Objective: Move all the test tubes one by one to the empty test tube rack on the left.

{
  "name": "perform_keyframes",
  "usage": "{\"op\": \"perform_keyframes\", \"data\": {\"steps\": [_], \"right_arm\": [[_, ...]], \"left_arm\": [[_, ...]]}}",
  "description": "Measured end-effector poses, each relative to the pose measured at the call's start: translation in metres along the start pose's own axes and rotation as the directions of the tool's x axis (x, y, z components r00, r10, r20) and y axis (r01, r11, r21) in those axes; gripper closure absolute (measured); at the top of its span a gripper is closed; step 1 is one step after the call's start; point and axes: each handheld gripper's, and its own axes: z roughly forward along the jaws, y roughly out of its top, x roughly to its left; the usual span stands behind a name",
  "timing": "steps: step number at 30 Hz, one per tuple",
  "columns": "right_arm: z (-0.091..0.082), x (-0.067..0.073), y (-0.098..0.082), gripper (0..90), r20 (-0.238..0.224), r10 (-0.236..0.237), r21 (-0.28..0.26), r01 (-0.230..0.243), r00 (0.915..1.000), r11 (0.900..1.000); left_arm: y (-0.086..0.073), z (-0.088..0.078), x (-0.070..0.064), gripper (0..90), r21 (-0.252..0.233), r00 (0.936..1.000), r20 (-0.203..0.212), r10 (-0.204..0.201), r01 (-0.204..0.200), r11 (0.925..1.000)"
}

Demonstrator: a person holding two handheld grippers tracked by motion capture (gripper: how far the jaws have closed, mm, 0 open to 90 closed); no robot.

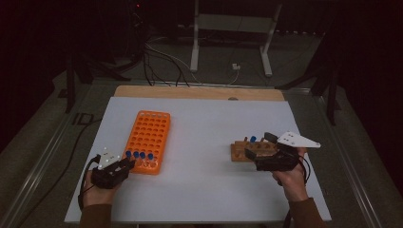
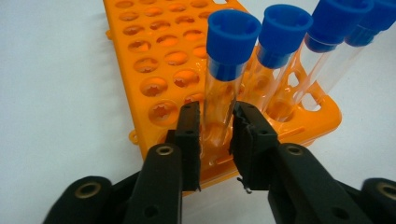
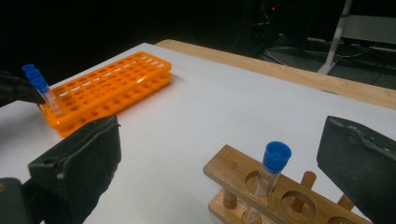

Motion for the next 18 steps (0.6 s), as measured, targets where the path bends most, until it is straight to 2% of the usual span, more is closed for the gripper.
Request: {"op": "perform_keyframes", "data": {"steps": [6, 9, 12, 15, 18], "right_arm": [[0.000, -0.003, -0.001, 0.2, 0.016, 0.001, 0.005, -0.001, 0.9999, 1.000], [0.000, -0.006, -0.003, 0.2, 0.020, 0.006, 0.004, -0.006, 0.9998, 1.000], [0.001, -0.008, -0.004, 0.2, 0.025, 0.015, 0.004, -0.015, 0.9996, 1.000], [0.003, -0.010, -0.005, 0.2, 0.029, 0.019, 0.012, -0.019, 0.9994, 1.000], [0.007, -0.012, -0.007, 0.3, 0.035, 0.021, 0.023, -0.022, 0.9992, 0.999]], "left_arm": [[0.002, -0.013, 0.004, 62.0, -0.073, 0.9991, 0.025, -0.035, 0.036, 0.9966], [0.003, -0.021, 0.006, 55.9, -0.141, 0.9953, 0.065, -0.071, 0.080, 0.9867], [0.006, -0.029, 0.005, 50.8, -0.199, 0.9917, 0.097, -0.084, 0.102, 0.9746], [0.009, -0.032, 0.002, 45.5, -0.235, 0.9903, 0.110, -0.085, 0.109, 0.9659], [0.012, -0.032, -0.002, 38.1, -0.248, 0.9907, 0.103, -0.089, 0.112, 0.9621]]}}
